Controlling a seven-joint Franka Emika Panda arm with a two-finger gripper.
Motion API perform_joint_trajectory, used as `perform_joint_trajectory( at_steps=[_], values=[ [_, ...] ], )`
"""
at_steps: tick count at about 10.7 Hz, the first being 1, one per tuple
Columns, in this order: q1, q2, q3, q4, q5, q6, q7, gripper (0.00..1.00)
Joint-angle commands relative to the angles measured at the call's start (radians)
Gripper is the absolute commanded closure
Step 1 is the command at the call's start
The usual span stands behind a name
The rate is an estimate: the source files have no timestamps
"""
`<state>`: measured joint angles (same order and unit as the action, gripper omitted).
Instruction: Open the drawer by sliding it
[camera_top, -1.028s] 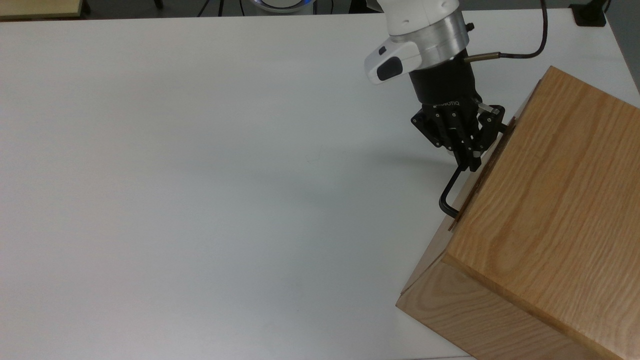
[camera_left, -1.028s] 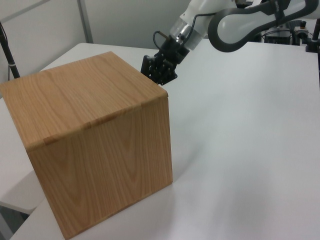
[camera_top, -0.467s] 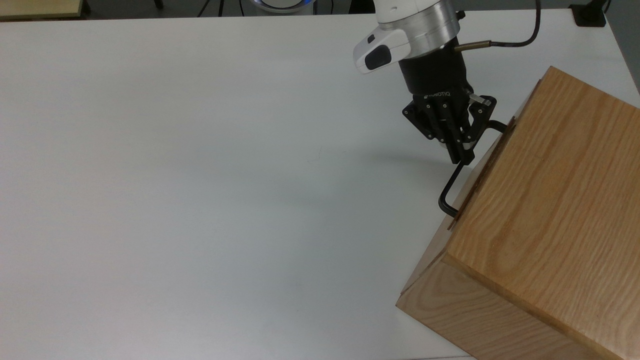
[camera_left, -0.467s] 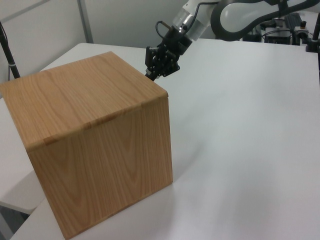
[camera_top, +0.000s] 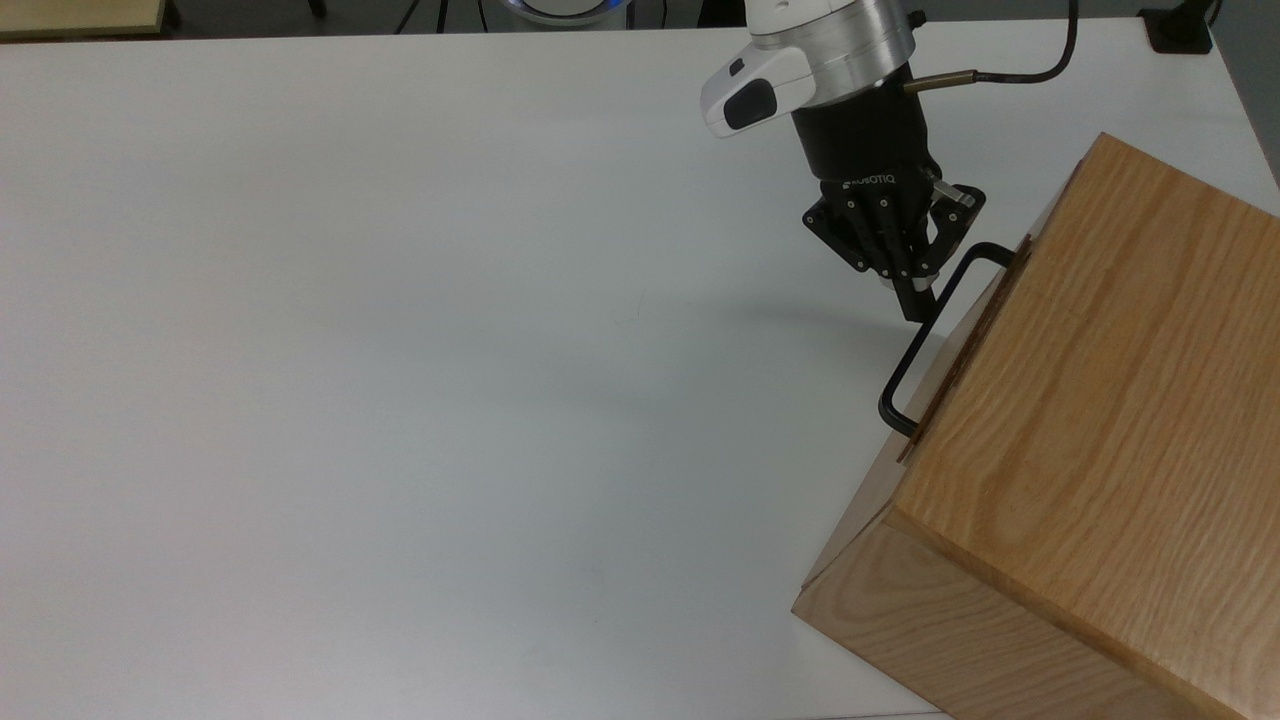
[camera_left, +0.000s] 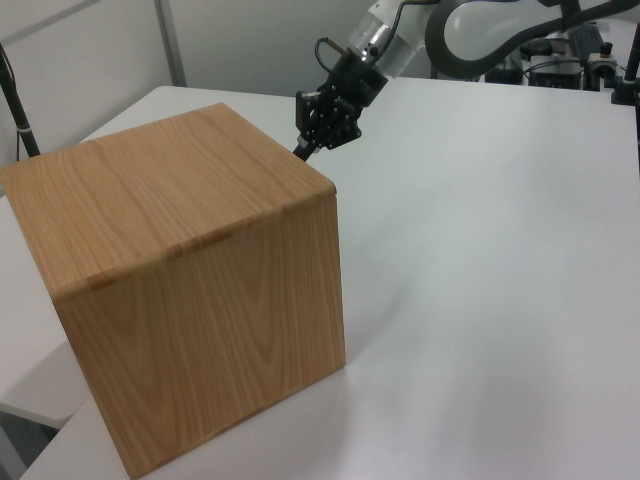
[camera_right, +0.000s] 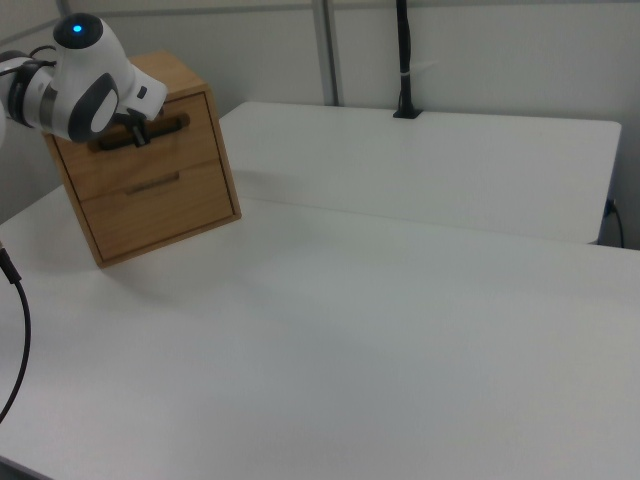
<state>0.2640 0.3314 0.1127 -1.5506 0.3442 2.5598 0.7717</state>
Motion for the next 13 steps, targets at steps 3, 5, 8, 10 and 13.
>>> perform_joint_trajectory(
  at_steps=[3, 5, 8, 10, 13],
  values=[
    [-0.012, -0.012, 0.019, -0.052, 0.015, -0.010, 0.006, 0.73],
    [-0.015, -0.008, 0.030, -0.052, 0.021, -0.003, 0.006, 0.73],
    [-0.055, -0.014, 0.068, -0.051, 0.044, -0.003, 0.006, 0.73],
    [-0.118, -0.041, 0.110, -0.059, 0.045, -0.010, 0.006, 0.66],
    [-0.123, -0.068, 0.111, -0.060, 0.045, -0.020, 0.006, 0.64]
  ],
)
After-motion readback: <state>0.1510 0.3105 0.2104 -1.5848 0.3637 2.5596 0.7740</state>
